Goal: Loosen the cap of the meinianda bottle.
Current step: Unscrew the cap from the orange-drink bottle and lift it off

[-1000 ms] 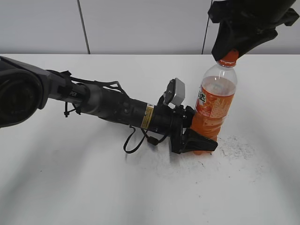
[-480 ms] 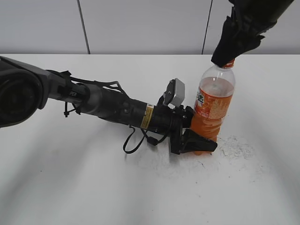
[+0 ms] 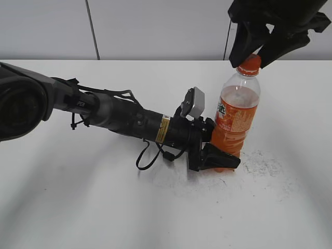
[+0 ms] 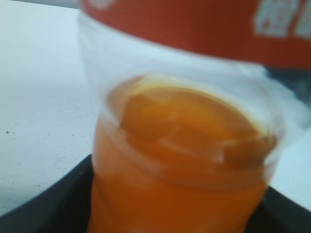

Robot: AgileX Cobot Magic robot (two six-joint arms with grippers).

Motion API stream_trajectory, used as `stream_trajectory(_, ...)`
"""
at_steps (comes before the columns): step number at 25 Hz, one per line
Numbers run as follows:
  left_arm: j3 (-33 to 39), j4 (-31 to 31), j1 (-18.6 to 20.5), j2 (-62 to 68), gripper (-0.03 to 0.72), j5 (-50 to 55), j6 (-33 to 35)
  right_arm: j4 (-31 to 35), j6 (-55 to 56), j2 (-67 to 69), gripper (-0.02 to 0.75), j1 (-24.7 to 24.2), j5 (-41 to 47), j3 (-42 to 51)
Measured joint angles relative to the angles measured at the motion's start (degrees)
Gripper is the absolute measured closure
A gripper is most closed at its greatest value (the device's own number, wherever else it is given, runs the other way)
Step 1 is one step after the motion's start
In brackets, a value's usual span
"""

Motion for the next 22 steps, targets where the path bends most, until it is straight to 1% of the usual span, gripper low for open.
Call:
stream_trajectory(1,0.0,0.0,0.0,0.0,0.138,0.0,0.0,-0.1,0.2,0.0,0.364,0.0,0.0,0.0)
stream_trajectory(2,0.0,0.0,0.0,0.0,0.138,0.0,-0.1,-0.1,0.1,0.0,0.430,0.0,0.0,0.0)
stream_trajectory(4,0.0,0.0,0.0,0.0,0.138,0.0,-0.2,-0.1,-1.0,0.0,0.463,0.0,-0.1,0.0)
stream_trajectory(7,0.0,0.0,0.0,0.0,0.138,0.0,-0.2,0.0,-6.2,0.0,0.463,0.0,-0.1,0.0)
stream_trajectory(9,0.0,0.1,0.0,0.0,0.138,0.0,-0.2,0.2,-14.3,0.0,0.463,0.0,-0.1,0.0)
stream_trajectory(13,0.0,0.2,0.0,0.0,0.138,0.0,0.0,1.2,-41.3,0.0,0.463,0.0,-0.1,0.0)
stream_trajectory(14,0.0,0.2,0.0,0.0,0.138,0.0,0.0,1.4,-45.8,0.0,0.463,0.0,0.0,0.0)
stream_trajectory(16,0.0,0.3,0.0,0.0,0.138,0.0,0.1,1.8,-51.4,0.0,0.463,0.0,0.1,0.0)
stream_trajectory(18,0.0,0.3,0.0,0.0,0.138,0.0,0.1,1.9,-52.0,0.0,0.462,0.0,0.2,0.0)
stream_trajectory(20,0.0,0.3,0.0,0.0,0.138,0.0,0.1,2.0,-49.6,-0.1,0.430,0.0,0.2,0.0)
stream_trajectory(21,0.0,0.3,0.0,0.0,0.138,-0.1,0.1,1.9,-42.3,0.0,0.345,0.0,0.1,0.0)
stream_trajectory(22,0.0,0.3,0.0,0.0,0.138,-0.1,0.1,1.9,-37.4,0.0,0.288,0.0,0.1,0.0)
